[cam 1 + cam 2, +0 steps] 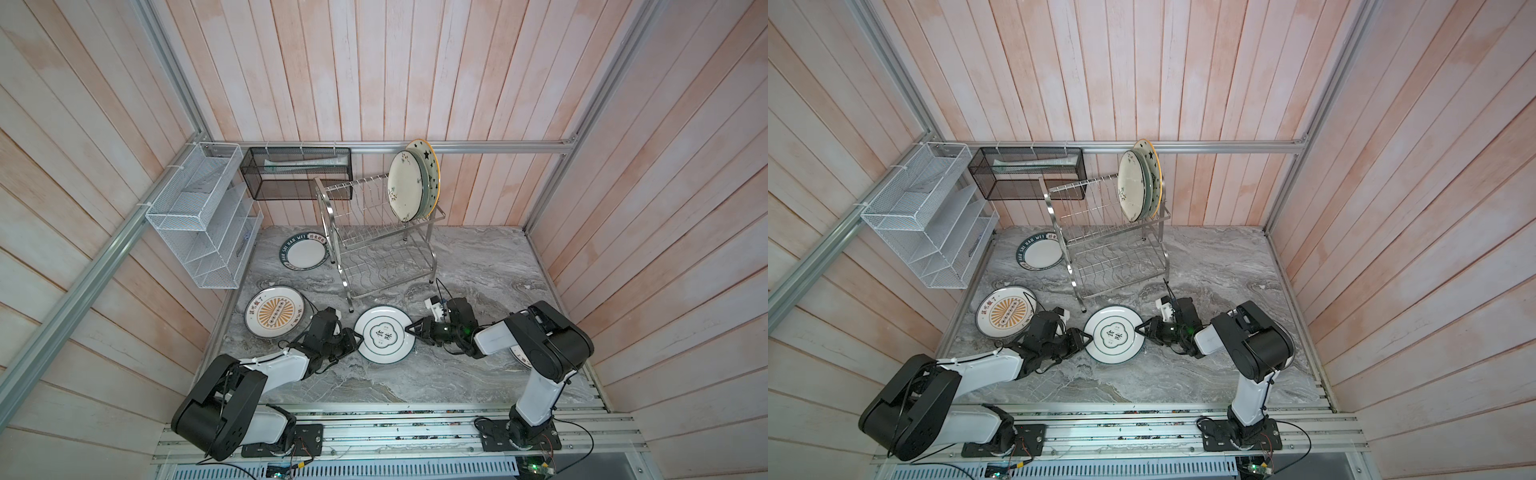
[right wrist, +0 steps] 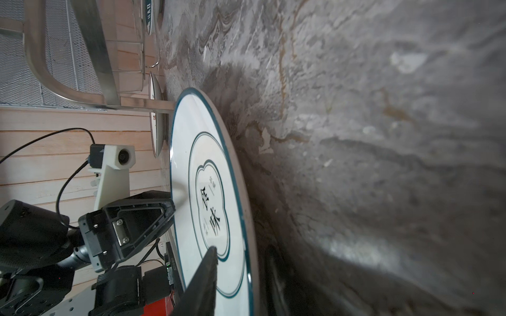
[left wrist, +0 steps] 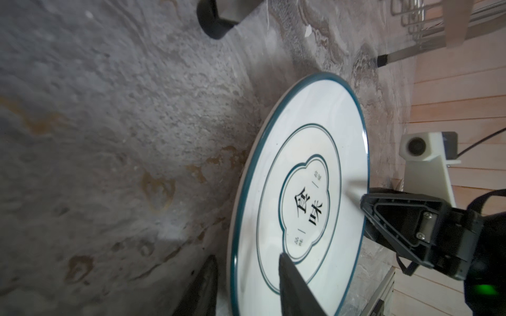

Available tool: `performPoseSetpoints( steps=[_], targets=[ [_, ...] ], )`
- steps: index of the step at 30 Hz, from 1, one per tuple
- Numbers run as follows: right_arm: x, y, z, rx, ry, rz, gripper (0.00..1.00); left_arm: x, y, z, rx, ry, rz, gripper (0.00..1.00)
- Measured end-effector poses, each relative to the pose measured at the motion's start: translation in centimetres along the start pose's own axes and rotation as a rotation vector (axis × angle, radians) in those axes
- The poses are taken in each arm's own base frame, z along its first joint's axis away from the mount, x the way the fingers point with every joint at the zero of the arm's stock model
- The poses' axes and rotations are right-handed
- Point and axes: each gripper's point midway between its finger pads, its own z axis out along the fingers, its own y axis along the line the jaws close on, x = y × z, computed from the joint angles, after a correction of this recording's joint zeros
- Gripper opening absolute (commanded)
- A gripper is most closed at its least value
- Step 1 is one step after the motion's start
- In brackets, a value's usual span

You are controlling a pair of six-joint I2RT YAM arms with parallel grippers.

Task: Load plates into a dish rack
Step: Pick up the plate from the center of the table.

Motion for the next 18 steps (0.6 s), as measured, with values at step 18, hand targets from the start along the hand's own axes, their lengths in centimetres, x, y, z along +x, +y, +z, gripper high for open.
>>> performPoseSetpoints(
  steps=[18],
  targets=[
    [0.71,0.75,1.0,-0.032,0.02,0.014,0.3,0.16,-0.82,0.96,0.011,0.016,0.027,0.33]
  ],
)
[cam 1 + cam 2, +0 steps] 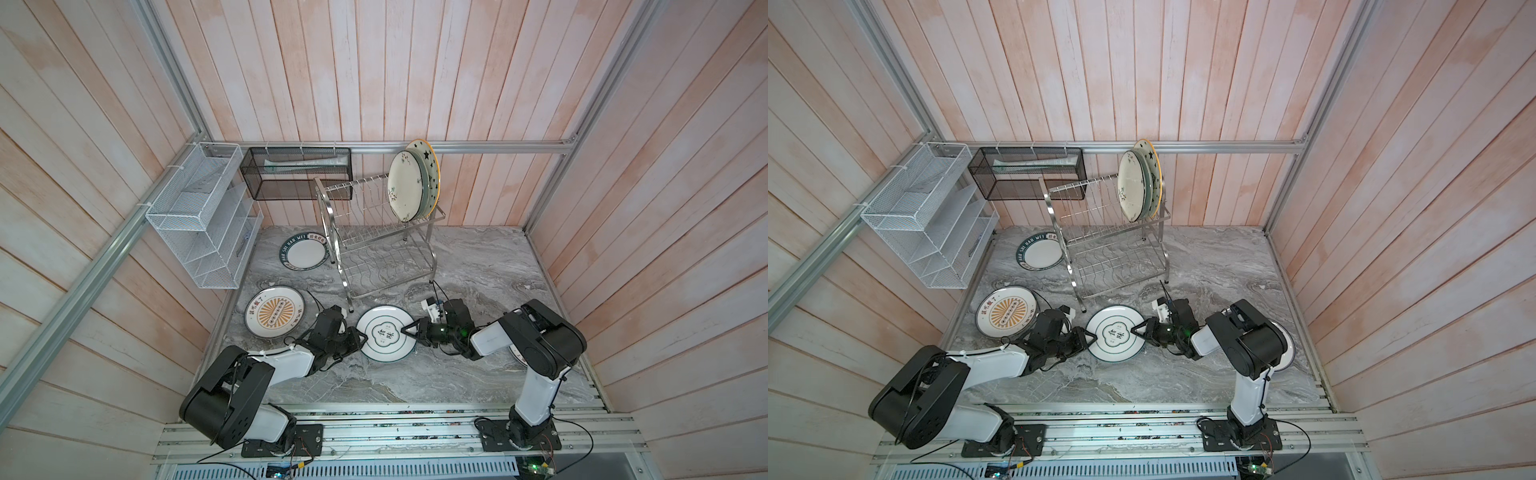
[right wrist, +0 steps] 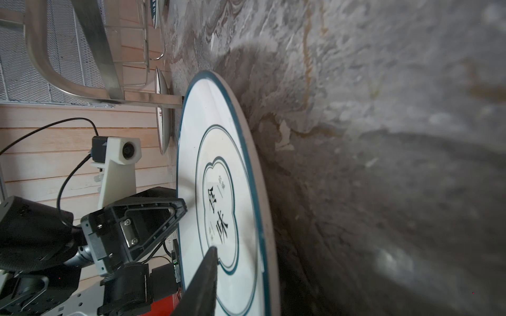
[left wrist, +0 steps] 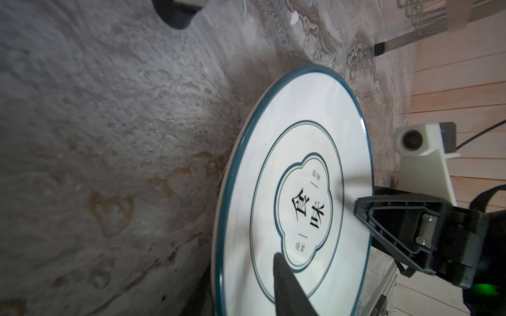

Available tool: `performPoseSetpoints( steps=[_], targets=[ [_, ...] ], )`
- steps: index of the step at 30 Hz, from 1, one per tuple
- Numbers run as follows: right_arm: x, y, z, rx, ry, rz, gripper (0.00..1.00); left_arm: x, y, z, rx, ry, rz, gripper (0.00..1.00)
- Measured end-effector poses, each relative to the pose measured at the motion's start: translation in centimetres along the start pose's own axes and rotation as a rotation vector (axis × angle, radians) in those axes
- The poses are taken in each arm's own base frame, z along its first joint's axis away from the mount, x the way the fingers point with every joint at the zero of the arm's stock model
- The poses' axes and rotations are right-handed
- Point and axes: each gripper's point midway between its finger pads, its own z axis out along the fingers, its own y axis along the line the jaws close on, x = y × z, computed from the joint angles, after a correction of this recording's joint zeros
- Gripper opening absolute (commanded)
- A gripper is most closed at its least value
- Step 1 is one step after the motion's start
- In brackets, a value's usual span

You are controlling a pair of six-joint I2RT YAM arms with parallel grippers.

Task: Load plates into a dish rack
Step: Pick up the plate from the center of the table.

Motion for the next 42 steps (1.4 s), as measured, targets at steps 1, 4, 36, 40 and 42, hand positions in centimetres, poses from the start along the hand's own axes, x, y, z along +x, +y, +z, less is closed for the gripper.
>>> performPoseSetpoints(
  steps=[1,4,36,40,42],
  targets=[
    [0.0,0.0,0.0,0.0,0.001,0.004,0.3,0.0,0.0,0.0,0.0,0.0,0.0,0.33],
    [0.0,0.0,0.0,-0.002,0.001,0.011,0.27,0.1,-0.1,0.1,0.001,0.002,0.002,0.32],
    [-0.7,1.2,-1.0,-0.003,-0.018,-0.012,0.0,-0.1,-0.6,0.0,0.013,-0.01,0.015,0.37],
    [-1.9,1.5,-2.0,0.002,-0.055,-0.028,0.0,-1.0,-1.5,-0.8,0.03,-0.055,0.028,0.39],
    [-2.5,1.6,-2.5,0.008,-0.075,-0.039,0.0,-1.5,-2.1,-1.3,0.044,-0.08,0.037,0.39]
  ],
)
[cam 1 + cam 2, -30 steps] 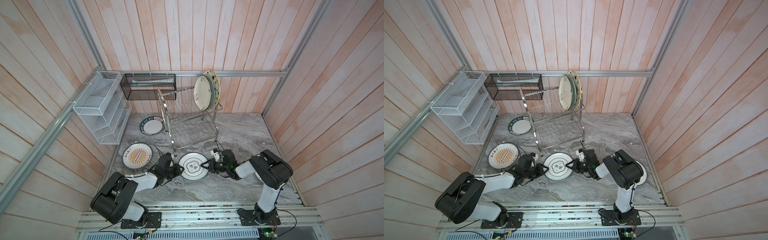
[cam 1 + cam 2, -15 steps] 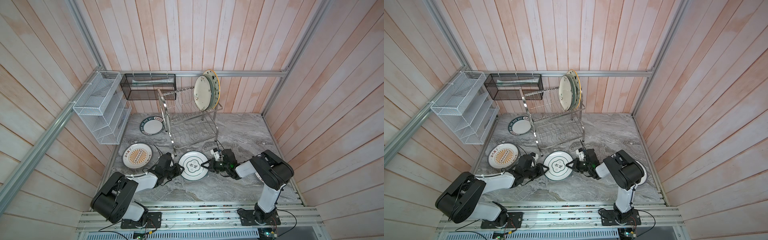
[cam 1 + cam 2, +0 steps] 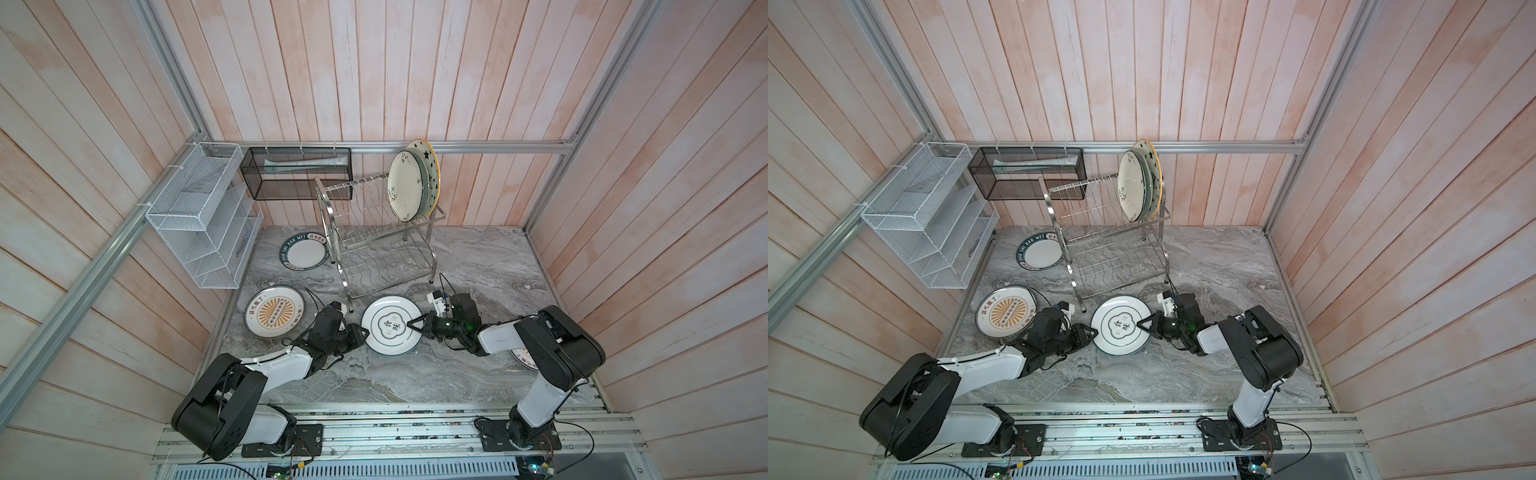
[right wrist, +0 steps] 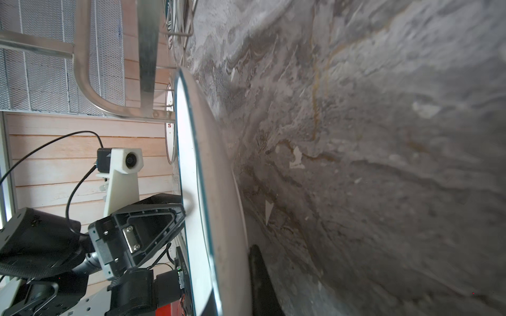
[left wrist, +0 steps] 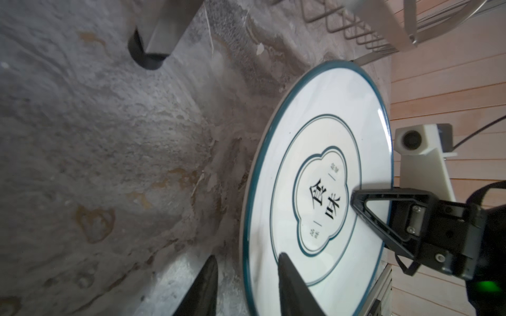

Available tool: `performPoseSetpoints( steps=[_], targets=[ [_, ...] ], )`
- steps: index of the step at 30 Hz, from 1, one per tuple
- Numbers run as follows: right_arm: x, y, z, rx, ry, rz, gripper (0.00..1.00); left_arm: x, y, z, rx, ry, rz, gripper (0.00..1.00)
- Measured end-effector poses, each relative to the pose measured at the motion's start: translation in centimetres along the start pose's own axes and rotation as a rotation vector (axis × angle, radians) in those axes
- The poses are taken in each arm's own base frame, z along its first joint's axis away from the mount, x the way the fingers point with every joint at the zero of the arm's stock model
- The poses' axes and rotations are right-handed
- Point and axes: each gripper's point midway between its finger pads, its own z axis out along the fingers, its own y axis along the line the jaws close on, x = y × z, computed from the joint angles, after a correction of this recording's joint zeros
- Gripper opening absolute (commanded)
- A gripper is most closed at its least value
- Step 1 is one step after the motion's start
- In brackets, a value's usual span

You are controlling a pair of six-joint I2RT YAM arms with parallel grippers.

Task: Load plates into a dish rack
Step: Pick up the plate from the center of the table, then place the plate on the dish rack.

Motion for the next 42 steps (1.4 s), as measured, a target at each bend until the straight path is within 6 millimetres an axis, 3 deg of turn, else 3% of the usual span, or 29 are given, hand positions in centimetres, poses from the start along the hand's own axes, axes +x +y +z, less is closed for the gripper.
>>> performPoseSetpoints(
  steps=[11,22,26,32,42],
  targets=[
    [-3.1,1.6,-3.7,0.025,-0.134,-0.103,0.0,-2.0,-2.1,-2.2,0.043,-0.104,0.032,0.38],
    [-5.5,6.1,-8.4,0.006,-0.29,-0.277,0.0,-2.8,-3.4,-3.3,0.068,-0.158,0.077,0.39],
    [-5.6,7.2,-9.4,-0.003,-0.314,-0.321,0.0,-2.5,-4.4,-3.3,0.081,-0.152,0.108,0.39],
    [-5.7,8.7,-10.7,-0.025,-0.346,-0.368,0.0,-3.8,-7.9,-3.9,0.143,-0.191,0.185,0.4],
    [-5.9,11.0,-12.3,-0.066,-0.399,-0.436,0.0,-3.5,-8.7,-3.9,0.165,-0.192,0.246,0.4]
  ],
)
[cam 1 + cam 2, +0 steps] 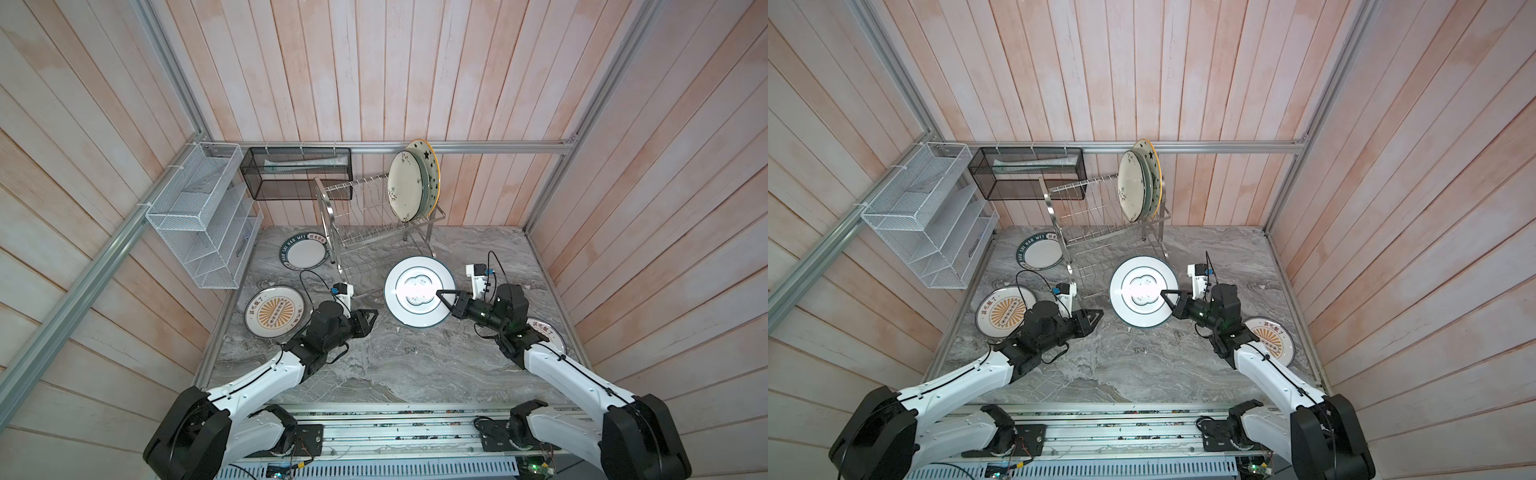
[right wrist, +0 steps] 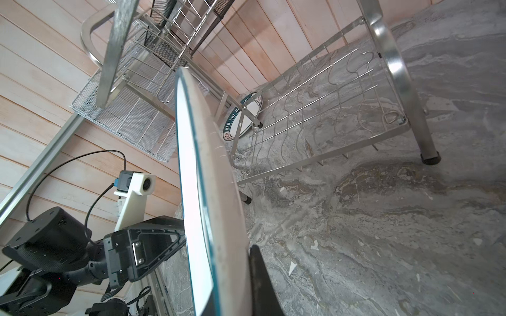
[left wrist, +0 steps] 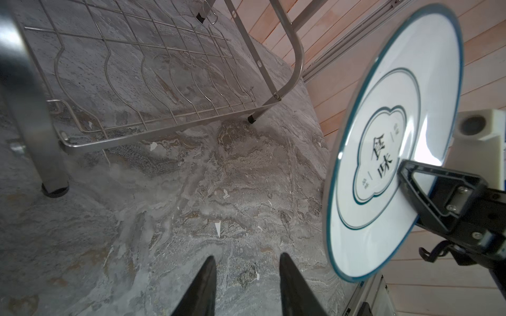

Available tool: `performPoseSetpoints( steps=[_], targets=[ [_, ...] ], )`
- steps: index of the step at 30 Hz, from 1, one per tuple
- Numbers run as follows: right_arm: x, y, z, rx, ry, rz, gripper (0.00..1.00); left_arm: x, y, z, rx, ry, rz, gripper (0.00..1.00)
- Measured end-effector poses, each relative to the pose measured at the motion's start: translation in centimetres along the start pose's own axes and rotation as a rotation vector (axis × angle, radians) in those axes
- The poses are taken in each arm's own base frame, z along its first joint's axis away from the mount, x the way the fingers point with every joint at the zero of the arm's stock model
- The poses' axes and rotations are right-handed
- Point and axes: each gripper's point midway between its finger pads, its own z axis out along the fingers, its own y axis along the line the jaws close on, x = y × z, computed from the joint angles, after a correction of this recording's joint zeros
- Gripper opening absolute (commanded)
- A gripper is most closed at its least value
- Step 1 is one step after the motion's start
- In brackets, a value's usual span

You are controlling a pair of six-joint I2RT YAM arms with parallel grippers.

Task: Load plates into a dish rack
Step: Place the plate on the dish rack.

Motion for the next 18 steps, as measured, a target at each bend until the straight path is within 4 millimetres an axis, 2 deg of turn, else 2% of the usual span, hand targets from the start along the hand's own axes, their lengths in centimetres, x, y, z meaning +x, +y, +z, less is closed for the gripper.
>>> performPoseSetpoints(
  steps=[4,18],
  targets=[
    [-1.8,1.5,-0.4,-0.021,-0.043,-0.054,0.0,0.1,-0.2,0.0,0.004,0.001,0.003,0.4],
    [-12.1,9.8,-1.7,-0.14,-0.28,-0.26,0.0,0.6,-1.4,0.0,0.039,0.008,0.035,0.4]
  ],
)
